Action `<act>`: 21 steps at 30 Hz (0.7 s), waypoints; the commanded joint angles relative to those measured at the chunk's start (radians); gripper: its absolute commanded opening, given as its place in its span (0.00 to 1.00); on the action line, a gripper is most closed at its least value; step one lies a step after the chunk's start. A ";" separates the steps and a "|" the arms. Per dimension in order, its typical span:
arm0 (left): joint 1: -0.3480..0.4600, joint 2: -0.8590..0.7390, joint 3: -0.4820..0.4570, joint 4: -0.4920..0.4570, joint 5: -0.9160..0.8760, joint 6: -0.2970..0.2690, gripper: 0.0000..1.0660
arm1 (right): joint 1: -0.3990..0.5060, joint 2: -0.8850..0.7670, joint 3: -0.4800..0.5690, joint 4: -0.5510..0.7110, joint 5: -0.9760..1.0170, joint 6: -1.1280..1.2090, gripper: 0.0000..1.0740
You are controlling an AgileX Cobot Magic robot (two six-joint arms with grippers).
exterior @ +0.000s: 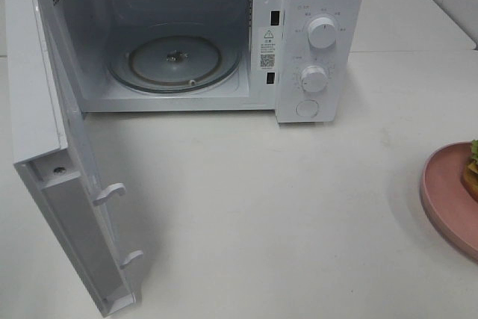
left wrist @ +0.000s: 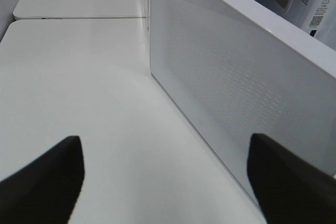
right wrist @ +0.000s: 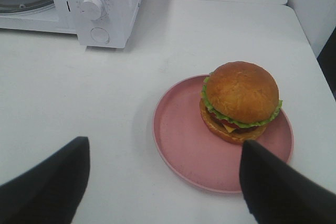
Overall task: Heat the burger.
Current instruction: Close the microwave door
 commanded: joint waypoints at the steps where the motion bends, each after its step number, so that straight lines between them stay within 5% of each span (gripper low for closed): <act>1: 0.000 0.093 -0.006 -0.009 -0.043 -0.008 0.49 | -0.004 -0.025 0.005 -0.002 -0.013 -0.008 0.71; 2: 0.000 0.138 -0.006 -0.009 -0.062 -0.008 0.39 | -0.004 -0.025 0.005 -0.002 -0.013 -0.008 0.71; 5: 0.000 0.162 -0.006 -0.006 -0.076 -0.008 0.34 | -0.004 -0.025 0.005 -0.002 -0.013 -0.008 0.71; 6: 0.000 0.205 -0.006 -0.006 -0.104 -0.006 0.19 | -0.004 -0.025 0.005 -0.002 -0.013 -0.008 0.71; 9: 0.000 0.269 -0.004 -0.002 -0.154 -0.004 0.00 | -0.004 -0.025 0.005 -0.002 -0.013 -0.008 0.71; 13: 0.000 0.323 -0.004 0.006 -0.245 0.011 0.00 | -0.004 -0.025 0.005 -0.002 -0.013 -0.008 0.71; 18: 0.000 0.456 0.002 -0.001 -0.485 0.117 0.00 | -0.004 -0.025 0.005 -0.002 -0.013 -0.008 0.71; 21: 0.000 0.506 0.049 -0.023 -0.605 0.131 0.00 | -0.004 -0.025 0.005 -0.002 -0.013 -0.009 0.71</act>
